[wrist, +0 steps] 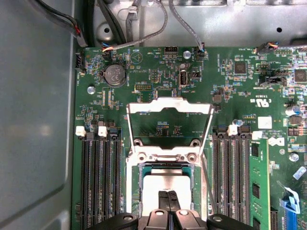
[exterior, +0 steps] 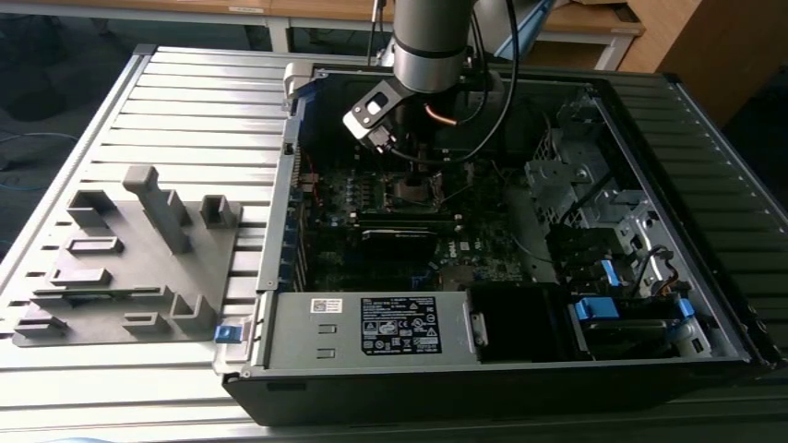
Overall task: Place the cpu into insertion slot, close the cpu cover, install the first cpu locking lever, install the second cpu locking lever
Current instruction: 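Place the cpu into insertion slot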
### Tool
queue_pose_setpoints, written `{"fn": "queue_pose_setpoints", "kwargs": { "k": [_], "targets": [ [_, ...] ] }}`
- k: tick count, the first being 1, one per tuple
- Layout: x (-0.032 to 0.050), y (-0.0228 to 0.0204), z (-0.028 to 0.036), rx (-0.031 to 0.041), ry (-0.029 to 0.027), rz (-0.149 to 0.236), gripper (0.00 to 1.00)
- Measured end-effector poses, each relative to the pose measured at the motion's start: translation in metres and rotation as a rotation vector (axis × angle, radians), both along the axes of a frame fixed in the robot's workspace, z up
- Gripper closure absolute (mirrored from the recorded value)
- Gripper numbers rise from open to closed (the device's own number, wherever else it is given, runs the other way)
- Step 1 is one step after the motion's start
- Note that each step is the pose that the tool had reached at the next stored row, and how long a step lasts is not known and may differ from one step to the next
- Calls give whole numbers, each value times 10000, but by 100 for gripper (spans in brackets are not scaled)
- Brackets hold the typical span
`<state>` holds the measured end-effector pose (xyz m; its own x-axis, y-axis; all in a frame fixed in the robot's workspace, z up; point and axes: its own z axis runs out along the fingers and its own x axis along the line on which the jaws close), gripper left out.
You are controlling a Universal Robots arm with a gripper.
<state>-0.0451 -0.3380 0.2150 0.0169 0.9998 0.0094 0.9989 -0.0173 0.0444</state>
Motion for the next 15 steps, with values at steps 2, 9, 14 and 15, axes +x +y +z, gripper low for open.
{"fn": "queue_pose_setpoints", "kwargs": {
  "k": [2,9,14,15],
  "targets": [
    [0,0,0,0,0,0,89],
    [0,0,-10,10,-6,0,89],
    [0,0,-25,5,-2,0,89],
    [0,0,-25,6,-3,0,89]
  ]
}}
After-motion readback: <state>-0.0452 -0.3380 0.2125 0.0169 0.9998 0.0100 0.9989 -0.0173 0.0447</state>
